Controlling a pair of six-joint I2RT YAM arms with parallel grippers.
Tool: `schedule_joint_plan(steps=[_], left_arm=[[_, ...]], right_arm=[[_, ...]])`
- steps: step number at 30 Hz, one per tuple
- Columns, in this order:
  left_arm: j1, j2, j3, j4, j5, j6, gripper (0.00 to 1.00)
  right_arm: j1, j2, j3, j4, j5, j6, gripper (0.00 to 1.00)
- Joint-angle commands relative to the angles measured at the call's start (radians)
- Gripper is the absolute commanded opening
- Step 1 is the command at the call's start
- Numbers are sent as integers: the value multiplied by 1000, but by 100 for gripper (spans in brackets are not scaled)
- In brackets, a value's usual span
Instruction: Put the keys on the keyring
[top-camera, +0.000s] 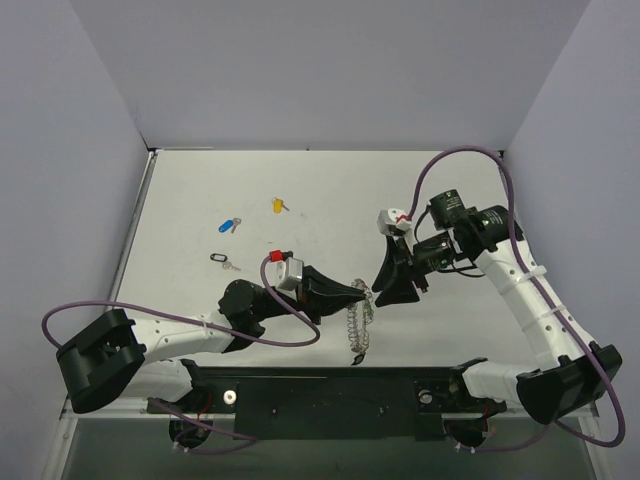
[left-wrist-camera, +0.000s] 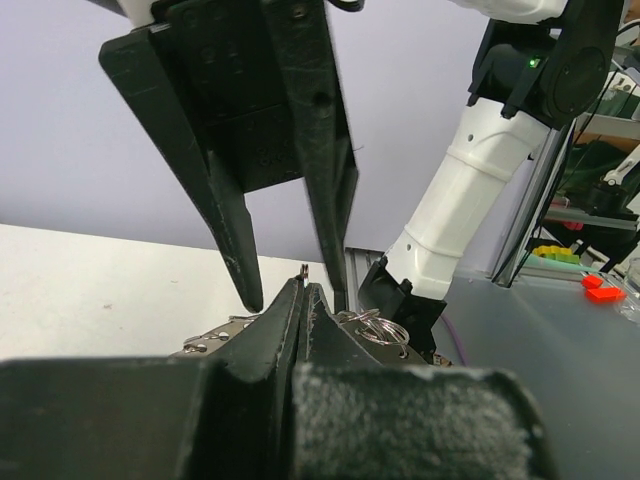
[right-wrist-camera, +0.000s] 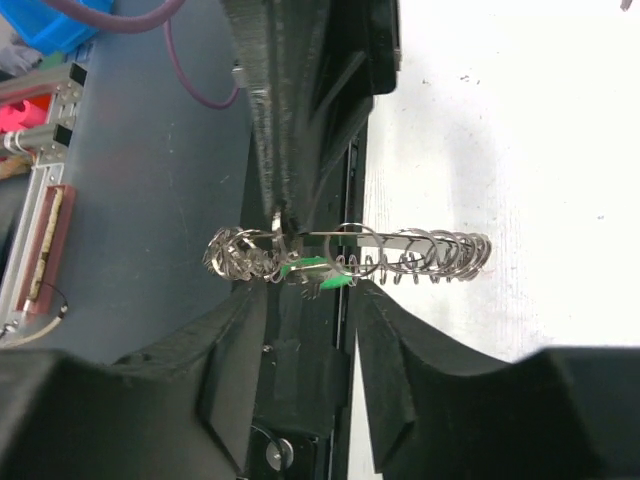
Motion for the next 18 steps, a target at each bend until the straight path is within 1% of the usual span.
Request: schedule_joint_plan(steps=[1, 2, 3, 4, 5, 6, 7, 18], left_arm=[[0, -4, 38, 119, -5, -23, 0], [0, -4, 35, 119, -11, -24, 0], [0, -4, 33, 119, -19, -24, 0], [-2, -5, 32, 119, -26, -26, 0], [-2, -4, 30, 119, -34, -24, 0], [-2, -2, 29, 121, -36, -24, 0], [-3, -4, 29, 122, -40, -24, 0], [-19, 27, 36, 153, -48, -32, 0]], right_arm=[[-2, -53, 20, -80, -14, -157, 40], [-2, -58, 21, -92, -12, -209, 44], [-2, -61, 24, -107, -8, -238, 46], [4, -56, 26, -145, -9, -328, 47], [9, -56, 29, -182, -8, -452, 49], [12, -47, 38, -233, -6, -494, 50], [18, -44, 43, -248, -11, -539, 50], [24, 24, 110, -281, -49, -556, 44]])
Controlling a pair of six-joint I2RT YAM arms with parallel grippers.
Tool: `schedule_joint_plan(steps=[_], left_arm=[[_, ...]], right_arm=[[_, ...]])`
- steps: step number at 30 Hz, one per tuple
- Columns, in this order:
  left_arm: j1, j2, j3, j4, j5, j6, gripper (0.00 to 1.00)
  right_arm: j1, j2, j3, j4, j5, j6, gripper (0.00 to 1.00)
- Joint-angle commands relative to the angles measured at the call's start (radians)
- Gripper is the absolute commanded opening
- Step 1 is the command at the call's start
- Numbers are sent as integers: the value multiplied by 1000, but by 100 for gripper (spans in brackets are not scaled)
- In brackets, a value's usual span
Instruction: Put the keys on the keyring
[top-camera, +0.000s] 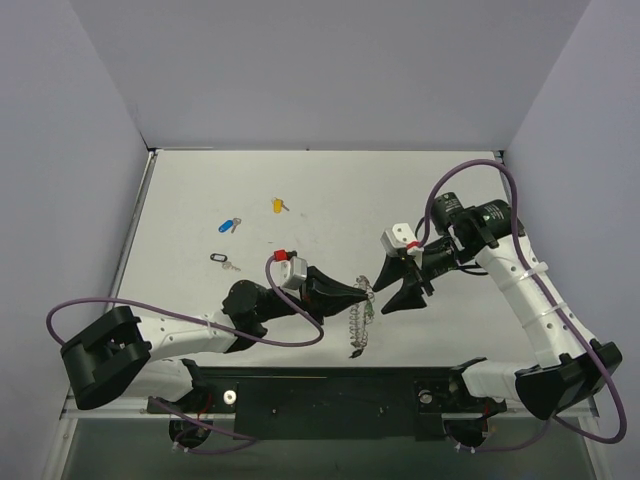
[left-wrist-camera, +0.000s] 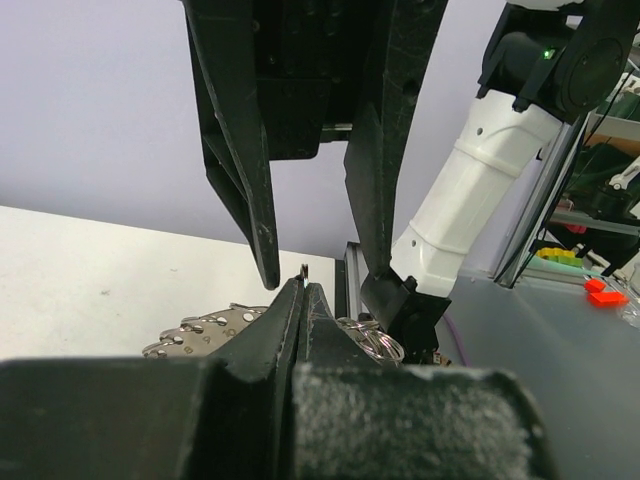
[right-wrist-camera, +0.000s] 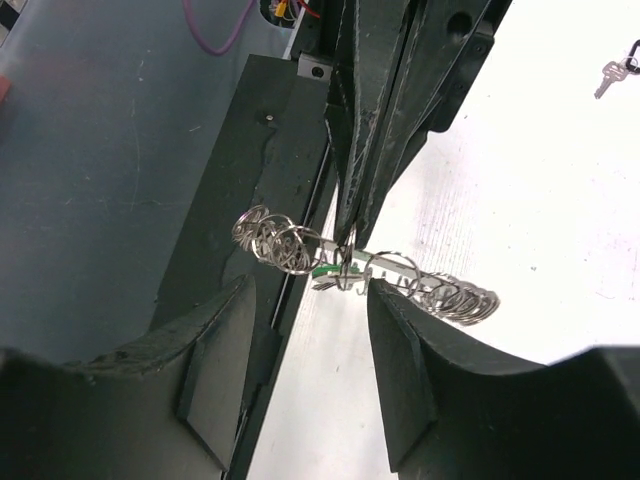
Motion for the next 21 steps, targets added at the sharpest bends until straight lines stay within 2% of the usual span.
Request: schedule_joint_plan(steps=[1, 4, 9, 21], left_arm=[[-10, 11, 38, 153, -19, -22, 0], [-13, 14, 37, 160, -29, -19, 0], [-15, 8, 32, 160, -47, -10, 0], [-16, 11, 27, 157, -67, -5, 0]], right_arm=[[11, 31, 43, -65, -64, -56, 43], [17, 38, 43, -66, -62, -53, 40], [28, 41, 37, -60, -51, -42, 29], [34, 57, 41, -40, -47, -10, 20]])
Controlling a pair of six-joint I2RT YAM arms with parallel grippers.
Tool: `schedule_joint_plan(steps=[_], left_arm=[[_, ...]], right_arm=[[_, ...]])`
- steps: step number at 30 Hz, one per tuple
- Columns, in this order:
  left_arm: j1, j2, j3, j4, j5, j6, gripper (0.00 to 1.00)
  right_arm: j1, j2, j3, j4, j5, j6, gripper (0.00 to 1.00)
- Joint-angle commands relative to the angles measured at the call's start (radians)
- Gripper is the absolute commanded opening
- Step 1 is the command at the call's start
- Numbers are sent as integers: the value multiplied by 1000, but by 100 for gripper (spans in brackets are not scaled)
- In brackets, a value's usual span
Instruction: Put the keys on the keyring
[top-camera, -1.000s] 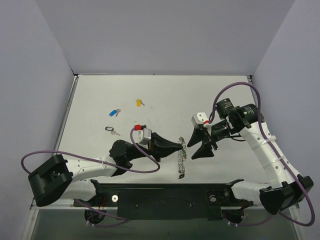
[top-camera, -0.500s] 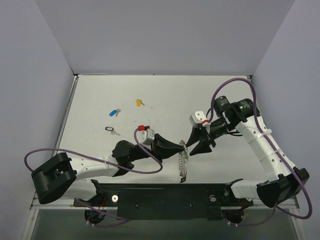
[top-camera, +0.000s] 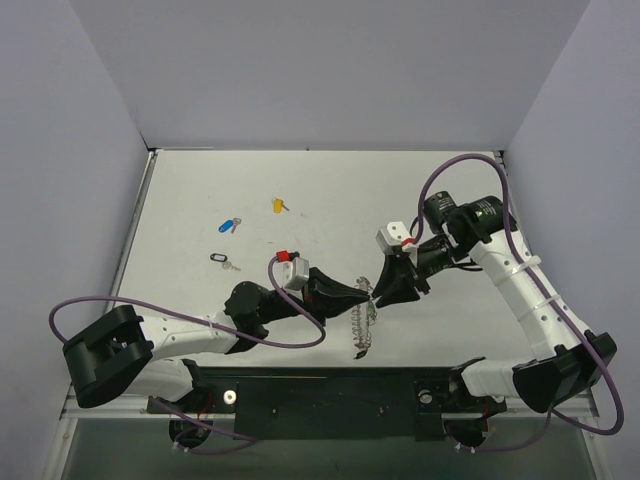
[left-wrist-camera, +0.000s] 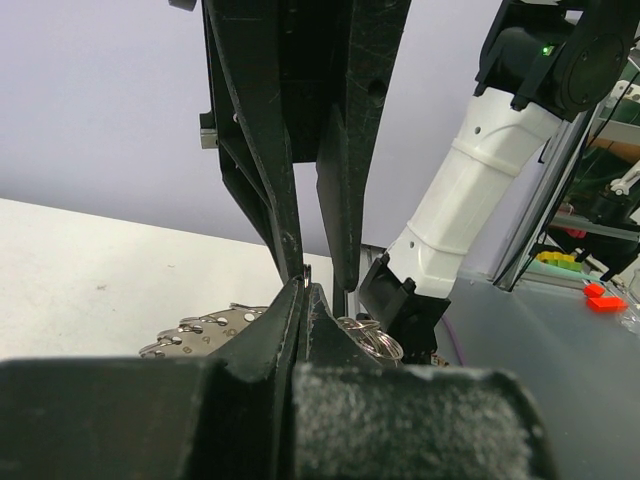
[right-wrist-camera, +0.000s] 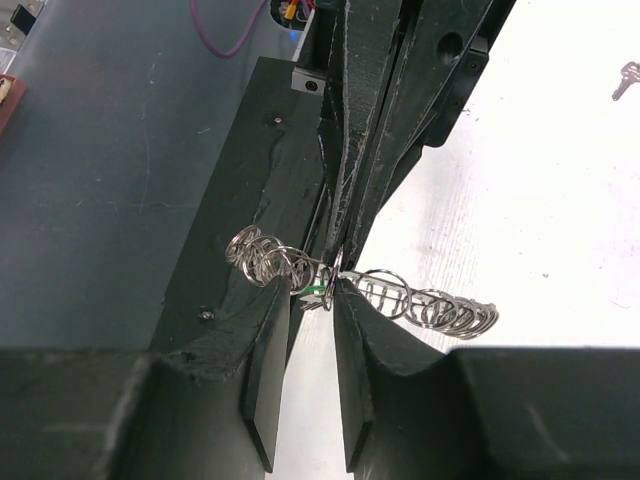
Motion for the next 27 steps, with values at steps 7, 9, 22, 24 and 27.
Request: schedule_joint_plan(steps=[7, 9, 22, 24, 27], left_arm=[[-3, -8, 26, 162, -54, 3, 0], [-5, -8, 26, 159, -56, 1, 0], [-3, -94, -11, 38, -125, -8, 40], [-2, -135, -13, -45, -134, -5, 50], [-2, -221, -6, -235, -157, 18, 62]], right_arm=[[9, 26, 30, -18, -33, 14, 13], [9, 26, 29, -13, -33, 20, 7], [17, -17, 4, 184, 95, 380, 0], [23, -31, -11, 229, 131, 451, 0], [29, -46, -12, 261, 200, 511, 0]])
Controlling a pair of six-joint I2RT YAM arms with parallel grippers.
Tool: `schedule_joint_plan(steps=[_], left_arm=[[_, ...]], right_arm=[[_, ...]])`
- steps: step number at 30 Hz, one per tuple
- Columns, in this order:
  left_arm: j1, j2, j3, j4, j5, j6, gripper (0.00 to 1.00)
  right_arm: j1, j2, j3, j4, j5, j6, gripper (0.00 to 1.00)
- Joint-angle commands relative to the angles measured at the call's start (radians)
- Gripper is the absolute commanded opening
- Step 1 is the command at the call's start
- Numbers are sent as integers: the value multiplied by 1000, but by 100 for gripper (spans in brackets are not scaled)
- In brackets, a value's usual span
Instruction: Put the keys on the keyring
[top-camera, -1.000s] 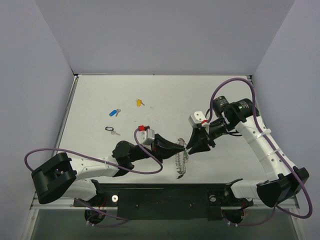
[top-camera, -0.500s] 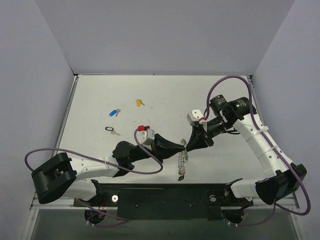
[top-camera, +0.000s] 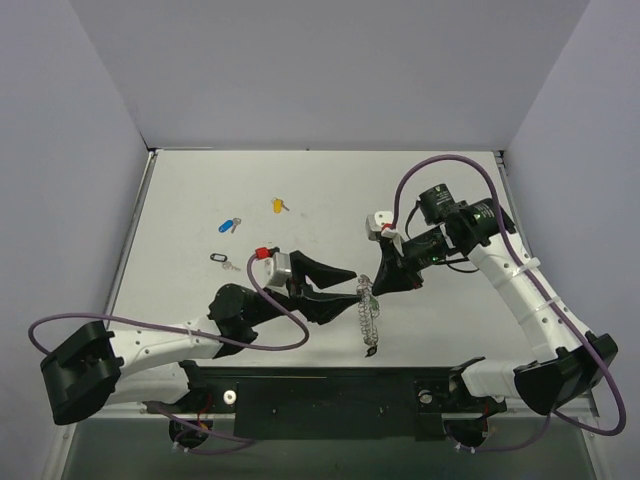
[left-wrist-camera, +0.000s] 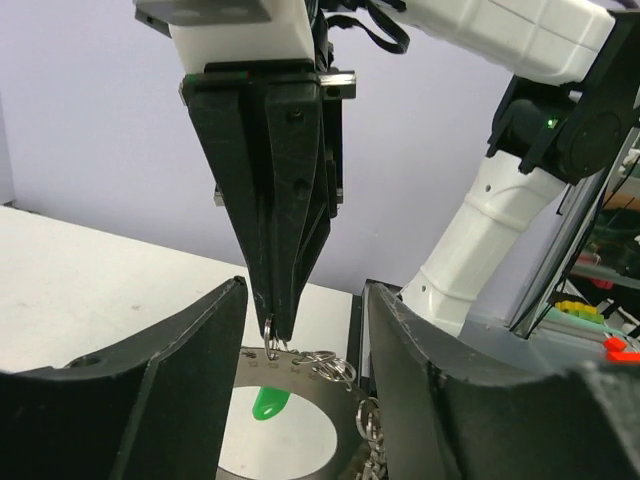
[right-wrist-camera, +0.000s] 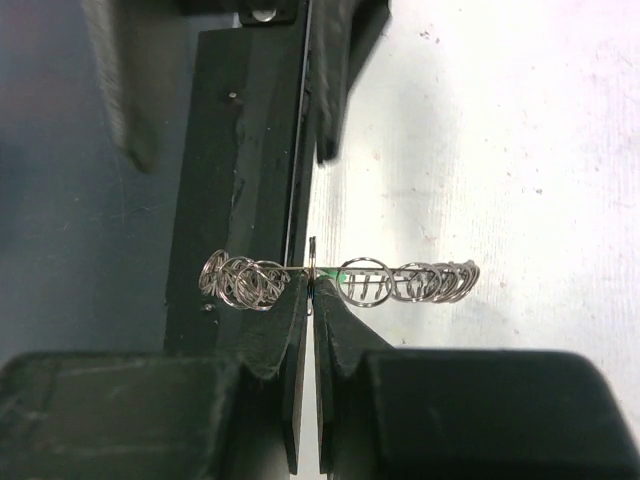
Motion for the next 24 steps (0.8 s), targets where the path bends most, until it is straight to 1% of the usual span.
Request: schedule_joint_plan(steps=[1, 2, 3, 4, 5, 6, 7, 9, 12, 16, 17, 21, 24], left_arm=[[5, -127, 23, -225, -55, 39, 64], [5, -160, 34, -345, -57, 51, 70], [5, -188, 66, -477, -58, 73, 73], [5, -194, 103, -531, -63, 99, 75], [3, -204, 121, -640, -66, 114, 75], [3, -204, 158, -685, -82, 149, 76], [-4, -198, 177, -767, -95, 168, 76], [-24, -179, 230, -844, -133, 243, 74], [-46, -123, 293, -891, -149, 338, 69], [-61, -32, 379, -925, -150, 396, 60], [-64, -15, 397, -923, -152, 431, 60], [-84, 42, 418, -877, -138, 456, 57], [-92, 77, 425, -849, -124, 455, 51]], right_arm=[[12, -49, 8, 62, 78, 174, 0], [12, -49, 11, 59, 110, 180, 0], [14, -50, 17, 48, 124, 178, 0], [17, -50, 23, 43, 152, 174, 0], [18, -44, 35, 10, 172, 162, 0], [21, -40, 45, -12, 182, 128, 0], [26, -31, 61, -42, 204, 119, 0], [29, -18, 77, -82, 222, 91, 0], [29, -6, 85, -96, 239, 83, 0], [31, 2, 89, -108, 253, 77, 0], [29, 3, 89, -110, 255, 74, 0], [29, 2, 83, -112, 258, 71, 0], [26, 5, 86, -112, 253, 71, 0]])
